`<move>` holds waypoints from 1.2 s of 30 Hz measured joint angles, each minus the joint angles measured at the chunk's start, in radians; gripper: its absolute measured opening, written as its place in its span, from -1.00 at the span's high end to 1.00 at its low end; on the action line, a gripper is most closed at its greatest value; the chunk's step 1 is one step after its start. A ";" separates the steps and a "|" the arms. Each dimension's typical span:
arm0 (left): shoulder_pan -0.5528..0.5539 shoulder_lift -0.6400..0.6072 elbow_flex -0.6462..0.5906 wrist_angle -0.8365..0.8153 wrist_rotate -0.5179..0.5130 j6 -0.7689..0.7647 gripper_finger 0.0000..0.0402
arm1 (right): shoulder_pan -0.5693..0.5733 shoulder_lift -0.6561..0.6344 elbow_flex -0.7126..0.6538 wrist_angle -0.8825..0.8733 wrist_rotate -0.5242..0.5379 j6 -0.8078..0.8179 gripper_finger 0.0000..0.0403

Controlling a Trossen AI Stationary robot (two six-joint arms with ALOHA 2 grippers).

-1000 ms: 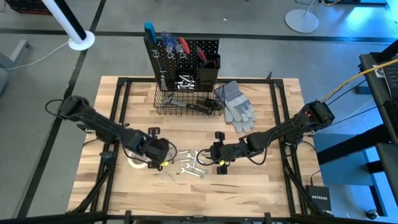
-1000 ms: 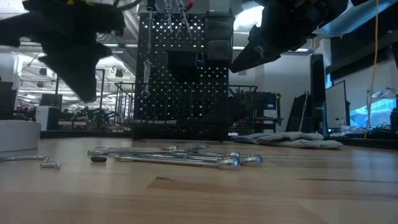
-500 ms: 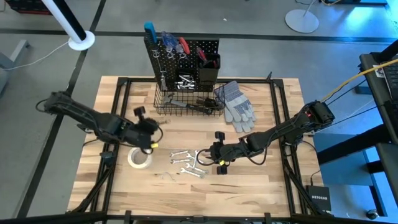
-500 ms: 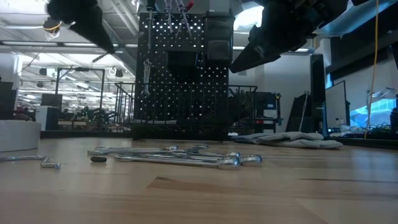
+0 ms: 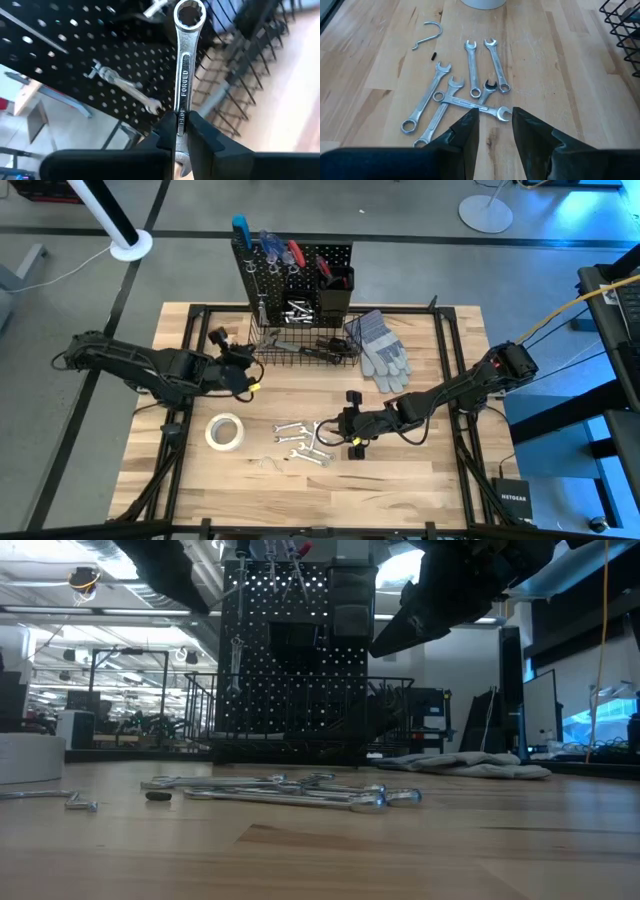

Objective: Hang tools onto peg board
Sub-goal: Hang the wrench on the peg board

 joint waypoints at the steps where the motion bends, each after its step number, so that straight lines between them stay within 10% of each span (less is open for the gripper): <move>1: 0.007 0.000 0.000 0.027 -0.010 0.010 0.89 | 0.000 0.000 0.000 -0.002 0.002 0.000 0.39; 22: 0.099 -0.050 -0.386 0.855 -0.054 0.211 0.89 | 0.000 0.000 0.000 -0.043 0.003 0.002 0.39; 36: 0.124 -0.099 -0.494 0.888 -0.075 0.135 0.89 | 0.000 0.000 0.000 -0.046 0.003 0.003 0.39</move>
